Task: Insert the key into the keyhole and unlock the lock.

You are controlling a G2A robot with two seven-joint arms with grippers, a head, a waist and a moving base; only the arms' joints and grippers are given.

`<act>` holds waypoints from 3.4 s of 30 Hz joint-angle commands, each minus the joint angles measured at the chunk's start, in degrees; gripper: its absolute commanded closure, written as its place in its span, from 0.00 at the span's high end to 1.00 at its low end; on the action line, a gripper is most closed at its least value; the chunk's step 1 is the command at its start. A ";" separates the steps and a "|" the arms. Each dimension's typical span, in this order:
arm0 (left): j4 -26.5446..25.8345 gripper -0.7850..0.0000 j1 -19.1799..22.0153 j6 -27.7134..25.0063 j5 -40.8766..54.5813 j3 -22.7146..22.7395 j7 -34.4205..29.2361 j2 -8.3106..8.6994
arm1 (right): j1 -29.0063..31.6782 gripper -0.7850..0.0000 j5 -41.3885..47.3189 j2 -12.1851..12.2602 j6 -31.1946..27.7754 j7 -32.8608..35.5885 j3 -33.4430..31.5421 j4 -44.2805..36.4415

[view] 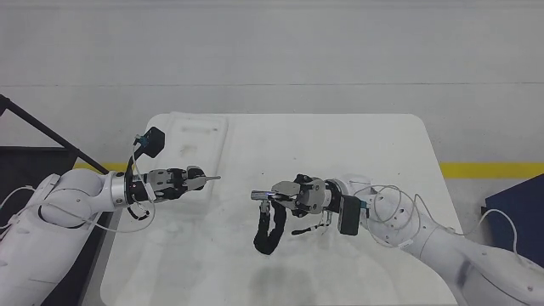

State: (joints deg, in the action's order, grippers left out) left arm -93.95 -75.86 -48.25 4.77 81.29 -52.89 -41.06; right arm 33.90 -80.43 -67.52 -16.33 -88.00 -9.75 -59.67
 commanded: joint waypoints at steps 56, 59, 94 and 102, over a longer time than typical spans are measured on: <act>0.00 0.00 0.00 0.00 0.00 0.00 0.00 0.00 | 6.00 0.00 13.33 0.85 -10.44 10.43 0.01 -7.65; 0.00 0.00 0.00 0.00 0.00 0.00 0.00 0.00 | 6.00 0.00 13.33 0.85 -10.44 10.43 0.01 -7.65; 0.00 0.00 0.00 0.00 0.00 0.00 0.00 0.00 | 10.31 0.00 16.53 3.13 -14.90 14.91 -3.62 -11.22; 0.00 0.00 0.00 0.00 0.00 0.00 0.00 0.00 | 9.60 0.00 20.12 5.21 -18.47 18.48 -3.76 -13.35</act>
State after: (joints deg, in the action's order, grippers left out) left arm -93.95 -75.86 -48.25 4.77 81.29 -52.88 -41.06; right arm 43.66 -60.95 -62.42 -34.46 -69.87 -13.38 -73.15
